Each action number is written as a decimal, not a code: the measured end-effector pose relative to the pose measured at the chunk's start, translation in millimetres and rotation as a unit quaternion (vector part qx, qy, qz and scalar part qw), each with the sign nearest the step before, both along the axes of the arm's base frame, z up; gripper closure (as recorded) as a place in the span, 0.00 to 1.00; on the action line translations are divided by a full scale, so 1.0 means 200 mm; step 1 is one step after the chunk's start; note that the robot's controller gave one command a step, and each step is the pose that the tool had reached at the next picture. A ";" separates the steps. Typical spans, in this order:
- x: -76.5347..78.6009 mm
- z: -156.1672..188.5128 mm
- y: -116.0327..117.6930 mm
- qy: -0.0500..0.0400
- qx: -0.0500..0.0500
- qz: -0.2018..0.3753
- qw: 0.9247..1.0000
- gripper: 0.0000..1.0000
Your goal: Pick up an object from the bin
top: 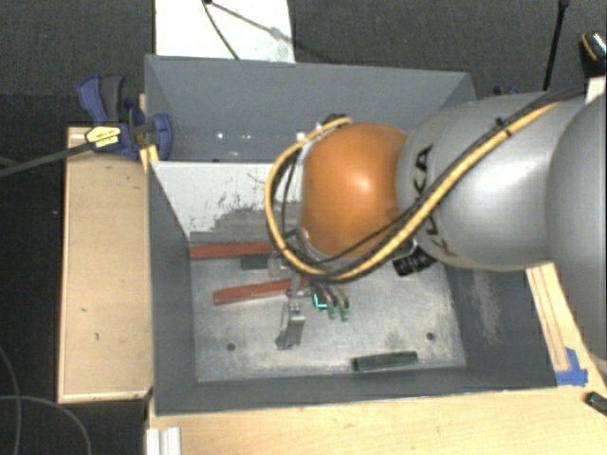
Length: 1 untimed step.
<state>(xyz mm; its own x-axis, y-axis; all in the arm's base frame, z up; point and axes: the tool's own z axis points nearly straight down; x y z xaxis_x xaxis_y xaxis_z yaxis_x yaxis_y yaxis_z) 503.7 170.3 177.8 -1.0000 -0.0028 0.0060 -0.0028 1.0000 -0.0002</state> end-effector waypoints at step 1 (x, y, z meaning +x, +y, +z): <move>-0.12 0.72 0.12 -0.008 0.002 0.161 0.987 0.00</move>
Offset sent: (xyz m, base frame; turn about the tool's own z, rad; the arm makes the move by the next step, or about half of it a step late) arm -0.0250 0.0230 0.1401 -0.3232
